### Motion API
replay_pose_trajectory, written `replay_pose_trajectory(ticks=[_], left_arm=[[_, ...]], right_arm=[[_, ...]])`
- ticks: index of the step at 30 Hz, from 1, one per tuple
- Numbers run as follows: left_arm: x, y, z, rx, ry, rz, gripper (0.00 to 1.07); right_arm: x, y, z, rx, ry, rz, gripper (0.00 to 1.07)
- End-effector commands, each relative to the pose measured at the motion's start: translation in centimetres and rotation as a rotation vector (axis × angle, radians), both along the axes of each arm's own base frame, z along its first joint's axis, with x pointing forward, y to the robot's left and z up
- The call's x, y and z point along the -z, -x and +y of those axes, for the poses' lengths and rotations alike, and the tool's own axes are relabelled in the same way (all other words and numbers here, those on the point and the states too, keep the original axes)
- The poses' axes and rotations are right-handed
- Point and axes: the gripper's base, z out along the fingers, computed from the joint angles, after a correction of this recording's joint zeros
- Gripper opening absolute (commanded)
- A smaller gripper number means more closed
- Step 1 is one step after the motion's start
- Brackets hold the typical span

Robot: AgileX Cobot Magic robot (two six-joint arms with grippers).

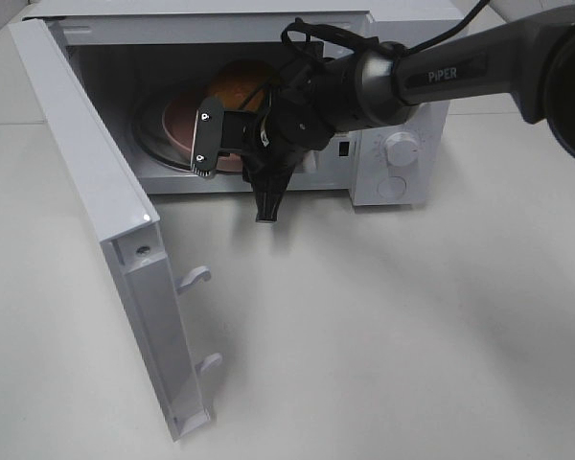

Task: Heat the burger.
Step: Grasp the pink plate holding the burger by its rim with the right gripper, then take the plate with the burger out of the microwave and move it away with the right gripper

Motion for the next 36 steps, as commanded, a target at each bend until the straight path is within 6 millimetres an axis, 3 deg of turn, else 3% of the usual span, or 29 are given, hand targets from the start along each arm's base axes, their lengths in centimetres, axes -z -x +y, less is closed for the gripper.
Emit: replay_pose_trajectory(ticks=[1, 3, 14, 17, 25, 36], left_arm=[[-0.1, 0.2, 0.0, -0.006, 0.013, -0.032, 0.0], [-0.1, 0.2, 0.0, -0.006, 0.013, -0.032, 0.0], [-0.1, 0.2, 0.0, -0.006, 0.013, -0.032, 0.0], [-0.1, 0.2, 0.0, -0.006, 0.013, -0.032, 0.0], [-0.1, 0.2, 0.0, -0.006, 0.013, -0.032, 0.0], [-0.1, 0.2, 0.0, -0.006, 0.013, -0.032, 0.0]], right_arm=[[0.9, -0.1, -0.5, 0.023, 0.027, 0.029, 0.06], [0.9, -0.1, -0.5, 0.028, 0.036, 0.037, 0.0], [-1.3, 0.0, -0.6, 0.039, 0.016, 0.013, 0.0], [-2.7, 0.5, -0.2, 0.011, 0.033, -0.004, 0.0], [-3.6, 2.4, 1.3, -0.067, 0.11, 0.001, 0.0], [-5.7, 3.5, 1.6, -0.076, 0.147, 0.0, 0.0]])
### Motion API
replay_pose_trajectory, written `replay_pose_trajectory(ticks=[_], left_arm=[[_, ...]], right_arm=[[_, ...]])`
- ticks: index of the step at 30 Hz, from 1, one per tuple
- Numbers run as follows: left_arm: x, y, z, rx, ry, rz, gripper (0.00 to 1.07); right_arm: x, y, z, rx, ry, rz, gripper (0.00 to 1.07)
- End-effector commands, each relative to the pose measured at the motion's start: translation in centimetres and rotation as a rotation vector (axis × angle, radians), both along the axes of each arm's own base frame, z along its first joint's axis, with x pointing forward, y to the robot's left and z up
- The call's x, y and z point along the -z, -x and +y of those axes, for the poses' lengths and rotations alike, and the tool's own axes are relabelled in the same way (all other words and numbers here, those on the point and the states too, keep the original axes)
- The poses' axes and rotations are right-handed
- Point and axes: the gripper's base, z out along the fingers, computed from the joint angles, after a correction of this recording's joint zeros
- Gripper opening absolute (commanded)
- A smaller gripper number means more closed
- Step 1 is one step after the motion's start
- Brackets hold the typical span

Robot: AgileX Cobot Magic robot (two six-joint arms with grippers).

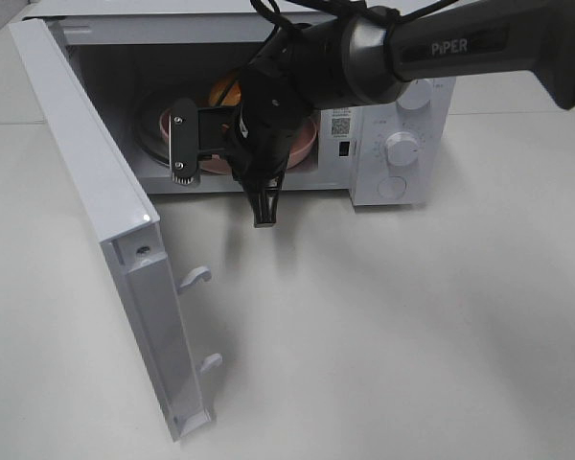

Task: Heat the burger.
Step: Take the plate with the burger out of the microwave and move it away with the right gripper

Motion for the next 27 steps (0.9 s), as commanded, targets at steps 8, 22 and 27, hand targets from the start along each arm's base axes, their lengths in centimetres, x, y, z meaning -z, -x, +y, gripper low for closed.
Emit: replay_pose_trajectory(ticks=[8, 22, 27], left_arm=[[-0.1, 0.2, 0.0, -0.006, 0.013, -0.032, 0.0], [-0.1, 0.2, 0.0, -0.006, 0.013, -0.032, 0.0], [-0.1, 0.2, 0.0, -0.006, 0.013, -0.032, 0.0]], right_arm=[[-2.3, 1.6, -1.3, -0.062, 0.015, -0.036, 0.0], [-3.2, 6.3, -3.9, -0.235, 0.037, -0.114, 0.0], [-3.3, 8.4, -5.7, -0.275, 0.058, -0.113, 0.0]])
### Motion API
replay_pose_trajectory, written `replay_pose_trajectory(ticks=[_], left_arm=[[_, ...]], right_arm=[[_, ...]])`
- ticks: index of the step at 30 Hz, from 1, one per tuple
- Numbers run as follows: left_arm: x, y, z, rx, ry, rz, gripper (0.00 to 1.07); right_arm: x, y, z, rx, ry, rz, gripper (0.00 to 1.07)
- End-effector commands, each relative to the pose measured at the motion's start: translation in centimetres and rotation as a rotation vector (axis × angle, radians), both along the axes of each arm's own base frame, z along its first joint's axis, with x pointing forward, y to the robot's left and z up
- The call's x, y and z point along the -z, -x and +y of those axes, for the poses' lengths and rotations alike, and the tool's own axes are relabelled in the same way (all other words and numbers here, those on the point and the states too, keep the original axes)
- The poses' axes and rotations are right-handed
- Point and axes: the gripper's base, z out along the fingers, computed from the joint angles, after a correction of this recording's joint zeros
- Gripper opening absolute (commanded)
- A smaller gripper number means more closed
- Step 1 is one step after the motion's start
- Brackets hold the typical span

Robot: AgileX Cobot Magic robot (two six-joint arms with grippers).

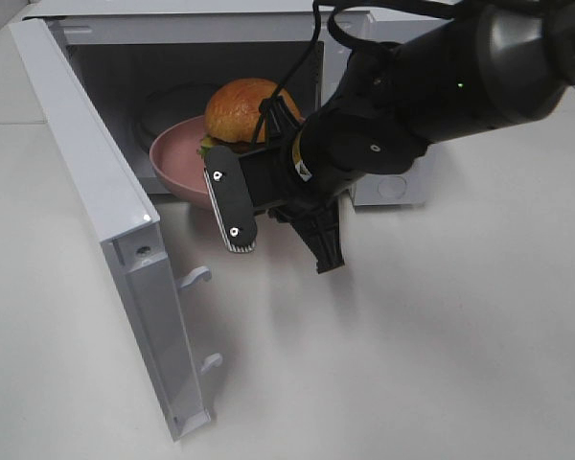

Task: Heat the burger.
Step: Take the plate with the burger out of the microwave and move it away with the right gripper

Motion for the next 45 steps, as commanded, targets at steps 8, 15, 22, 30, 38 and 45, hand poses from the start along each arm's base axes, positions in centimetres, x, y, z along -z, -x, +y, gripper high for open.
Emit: replay_pose_trajectory(ticks=[8, 15, 22, 30, 38, 45], left_arm=[[-0.1, 0.2, 0.0, -0.006, 0.013, -0.032, 0.0], [-0.1, 0.2, 0.0, -0.006, 0.013, -0.032, 0.0], [-0.1, 0.2, 0.0, -0.006, 0.013, -0.032, 0.0], [-0.1, 0.2, 0.0, -0.006, 0.013, -0.032, 0.0], [-0.1, 0.2, 0.0, -0.006, 0.013, -0.032, 0.0], [-0.1, 0.2, 0.0, -0.006, 0.013, -0.032, 0.0]], right_arm=[[-1.1, 3.5, -3.5, -0.115, 0.049, -0.061, 0.0], [-1.2, 6.8, -6.8, -0.167, 0.108, -0.069, 0.0], [-1.2, 9.1, -9.0, -0.158, 0.114, -0.056, 0.0], [-1.3, 12.0, -12.2, -0.037, 0.08, -0.022, 0.0], [-0.7, 13.3, -13.9, 0.121, 0.061, 0.03, 0.0], [0.5, 13.5, -15.9, 0.366, 0.018, 0.074, 0.0]])
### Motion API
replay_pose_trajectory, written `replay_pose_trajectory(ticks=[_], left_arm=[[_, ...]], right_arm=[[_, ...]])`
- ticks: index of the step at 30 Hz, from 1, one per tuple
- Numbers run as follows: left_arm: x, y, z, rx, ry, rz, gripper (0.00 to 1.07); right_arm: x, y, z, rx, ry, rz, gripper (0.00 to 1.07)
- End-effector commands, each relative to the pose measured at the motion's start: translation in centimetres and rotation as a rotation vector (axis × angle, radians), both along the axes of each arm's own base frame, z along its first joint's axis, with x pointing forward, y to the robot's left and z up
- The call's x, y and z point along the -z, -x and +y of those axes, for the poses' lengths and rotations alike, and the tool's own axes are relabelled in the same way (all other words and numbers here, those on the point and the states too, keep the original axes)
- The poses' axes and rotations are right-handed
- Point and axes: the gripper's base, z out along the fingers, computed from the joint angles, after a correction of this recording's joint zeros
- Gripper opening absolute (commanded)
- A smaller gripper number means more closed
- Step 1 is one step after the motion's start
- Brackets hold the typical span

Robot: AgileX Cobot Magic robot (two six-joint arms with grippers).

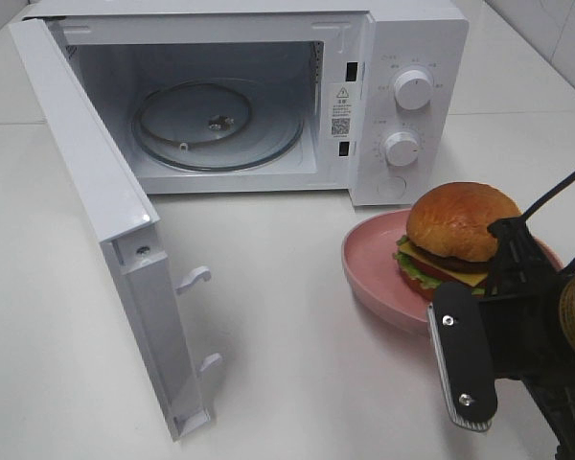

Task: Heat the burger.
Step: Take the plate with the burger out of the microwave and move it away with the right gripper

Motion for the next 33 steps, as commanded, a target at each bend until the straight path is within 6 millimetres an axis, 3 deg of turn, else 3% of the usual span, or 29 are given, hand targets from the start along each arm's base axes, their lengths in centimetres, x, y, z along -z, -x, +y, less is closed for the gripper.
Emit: replay_pose_trajectory(ticks=[1, 12, 27, 33], left_arm=[[-0.1, 0.2, 0.0, -0.006, 0.013, -0.032, 0.0], [-0.1, 0.2, 0.0, -0.006, 0.013, -0.032, 0.0], [-0.1, 0.2, 0.0, -0.006, 0.013, -0.032, 0.0], [-0.1, 0.2, 0.0, -0.006, 0.013, -0.032, 0.0]], right_arm=[[-0.4, -0.4, -0.5, 0.061, -0.036, -0.036, 0.0], [0.7, -2.8, -5.2, 0.332, -0.072, -0.025, 0.0], [3.6, -7.3, -6.5, 0.453, -0.011, 0.076, 0.0], [5.4, -9.1, -7.5, 0.6, -0.019, 0.12, 0.0]])
